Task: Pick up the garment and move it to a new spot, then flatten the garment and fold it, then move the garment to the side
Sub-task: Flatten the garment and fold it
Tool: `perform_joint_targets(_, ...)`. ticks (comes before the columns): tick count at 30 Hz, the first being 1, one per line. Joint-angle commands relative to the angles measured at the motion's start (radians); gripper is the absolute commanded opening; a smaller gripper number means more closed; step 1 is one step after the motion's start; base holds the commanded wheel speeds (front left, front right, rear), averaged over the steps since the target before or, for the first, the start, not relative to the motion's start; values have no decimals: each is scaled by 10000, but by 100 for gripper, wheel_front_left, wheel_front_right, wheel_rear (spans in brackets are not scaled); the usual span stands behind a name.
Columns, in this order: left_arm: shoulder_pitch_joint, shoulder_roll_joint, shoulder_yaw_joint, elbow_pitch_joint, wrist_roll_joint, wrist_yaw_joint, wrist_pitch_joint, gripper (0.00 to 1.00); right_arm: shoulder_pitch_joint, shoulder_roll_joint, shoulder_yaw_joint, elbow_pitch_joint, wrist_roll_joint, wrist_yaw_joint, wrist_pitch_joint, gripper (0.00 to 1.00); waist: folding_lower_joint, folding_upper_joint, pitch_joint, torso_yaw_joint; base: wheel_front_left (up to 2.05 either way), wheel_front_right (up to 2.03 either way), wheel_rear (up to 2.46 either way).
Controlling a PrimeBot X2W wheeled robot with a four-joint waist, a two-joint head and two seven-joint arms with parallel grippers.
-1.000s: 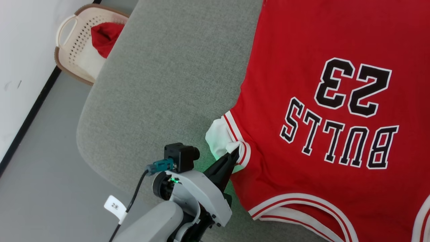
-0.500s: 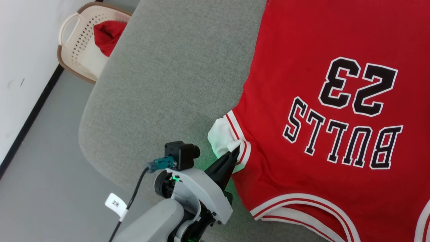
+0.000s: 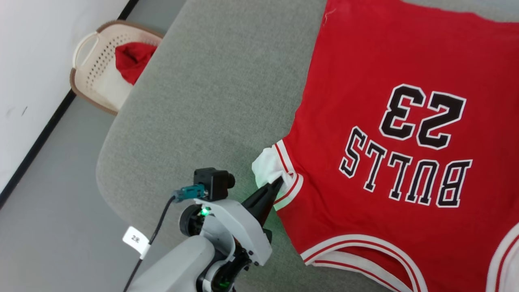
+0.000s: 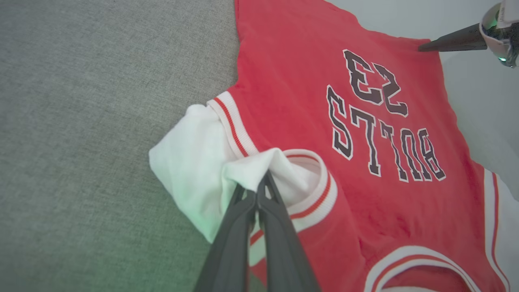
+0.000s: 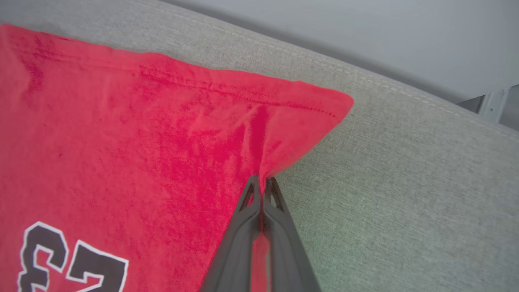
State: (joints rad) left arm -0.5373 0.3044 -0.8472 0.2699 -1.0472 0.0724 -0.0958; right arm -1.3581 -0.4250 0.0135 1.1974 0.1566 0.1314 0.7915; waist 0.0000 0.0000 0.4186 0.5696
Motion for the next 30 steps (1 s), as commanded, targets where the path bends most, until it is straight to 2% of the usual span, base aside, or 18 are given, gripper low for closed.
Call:
perform_joint_targets(1, -122, 44, 14, 52, -43, -36, 45, 0, 228, -23, 113, -102, 169, -15, -20, 0, 0, 0, -356, -103, 0, 0, 0)
perform_joint_targets(6, 48, 318, 164, 259, -171, 15, 44, 0, 996, 126, 939, -961, 1167, -13, 210, 0, 0, 0, -898, -585, 0, 0, 0)
perform_joint_targets(11, 322, 669, 340, 247, -292, 147, 56, 0, 2354, -232, 1814, -2748, 2711, -13, 532, 0, 0, 0, -1347, -1115, 0, 0, 0)
perform_joint_targets(16, 558, 1010, 476, 165, -415, 268, 96, 0, 4204, -974, 2207, -5022, 4190, -13, 1060, 0, 0, 0, -1715, -1604, 0, 0, 0)
perform_joint_targets(23, 955, 1523, 675, -199, -545, 541, 108, 0, 7135, -1552, 1463, -8146, 5394, -11, 1685, 0, 0, 0, -2035, -2203, 0, 0, 0)
perform_joint_targets(27, 1192, 1774, 770, -423, -603, 679, 94, 0, 8954, -1412, 520, -9814, 5513, -11, 2111, 0, 0, 0, -2129, -2506, 0, 0, 0)
perform_joint_targets(30, 1339, 1948, 845, -612, -669, 786, 102, 0, 10293, -1070, -262, -11007, 5322, -13, 2453, 0, 0, 0, -2163, -2702, 0, 0, 0)
